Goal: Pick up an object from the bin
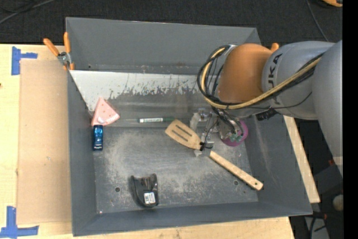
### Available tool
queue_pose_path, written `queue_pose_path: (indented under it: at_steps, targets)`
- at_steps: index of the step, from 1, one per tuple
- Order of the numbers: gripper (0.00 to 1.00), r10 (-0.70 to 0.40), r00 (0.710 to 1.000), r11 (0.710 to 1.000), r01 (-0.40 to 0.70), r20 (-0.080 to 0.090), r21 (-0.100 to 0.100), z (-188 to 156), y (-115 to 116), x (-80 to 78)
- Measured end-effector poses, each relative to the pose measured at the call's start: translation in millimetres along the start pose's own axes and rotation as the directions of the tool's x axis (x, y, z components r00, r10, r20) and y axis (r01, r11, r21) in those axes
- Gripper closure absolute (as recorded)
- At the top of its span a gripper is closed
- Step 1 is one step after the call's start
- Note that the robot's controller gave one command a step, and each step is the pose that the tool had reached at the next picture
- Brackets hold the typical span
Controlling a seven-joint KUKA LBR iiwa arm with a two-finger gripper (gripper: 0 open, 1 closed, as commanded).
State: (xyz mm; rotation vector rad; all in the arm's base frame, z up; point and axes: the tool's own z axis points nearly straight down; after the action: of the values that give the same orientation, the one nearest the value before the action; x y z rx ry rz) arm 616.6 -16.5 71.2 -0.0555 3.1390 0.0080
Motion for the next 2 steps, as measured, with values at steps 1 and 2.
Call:
queue_pose_path:
  at_steps: [1, 2]
  targets:
    - [1.00, 0.000, 1.000, 1.000, 0.000, 0.000, 0.000, 0.0, 0.0, 0.0]
    - [1.00, 0.281, 0.959, 0.960, -0.281, -0.017, -0.005, 2.7, -10.1, 8.4]
